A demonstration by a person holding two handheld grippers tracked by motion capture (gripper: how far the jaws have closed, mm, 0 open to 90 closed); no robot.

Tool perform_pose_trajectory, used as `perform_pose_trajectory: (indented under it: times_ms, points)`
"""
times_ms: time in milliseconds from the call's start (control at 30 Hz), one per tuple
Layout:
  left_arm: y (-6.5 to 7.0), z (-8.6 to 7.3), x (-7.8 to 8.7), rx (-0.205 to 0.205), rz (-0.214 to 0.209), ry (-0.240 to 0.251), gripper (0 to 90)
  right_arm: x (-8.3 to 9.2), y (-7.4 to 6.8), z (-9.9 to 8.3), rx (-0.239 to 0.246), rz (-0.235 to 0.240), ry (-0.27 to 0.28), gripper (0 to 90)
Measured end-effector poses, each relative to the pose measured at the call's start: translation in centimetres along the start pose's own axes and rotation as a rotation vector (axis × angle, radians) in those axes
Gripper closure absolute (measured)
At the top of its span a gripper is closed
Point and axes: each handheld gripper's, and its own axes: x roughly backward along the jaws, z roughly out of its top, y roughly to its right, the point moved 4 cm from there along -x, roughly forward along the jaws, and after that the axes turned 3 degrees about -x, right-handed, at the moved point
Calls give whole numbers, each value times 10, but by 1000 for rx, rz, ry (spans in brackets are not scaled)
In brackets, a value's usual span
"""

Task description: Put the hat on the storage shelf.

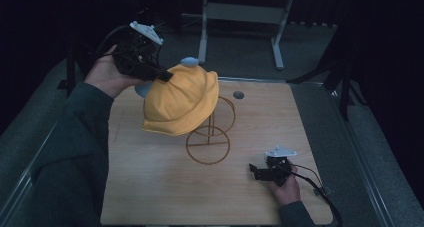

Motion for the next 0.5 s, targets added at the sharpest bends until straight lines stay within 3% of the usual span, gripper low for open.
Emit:
perform_pose_trajectory:
  times_ms: [500]
  points:
    - [10,17,-24,-15,-12,3,835,0,0,0,3,0,0,132]
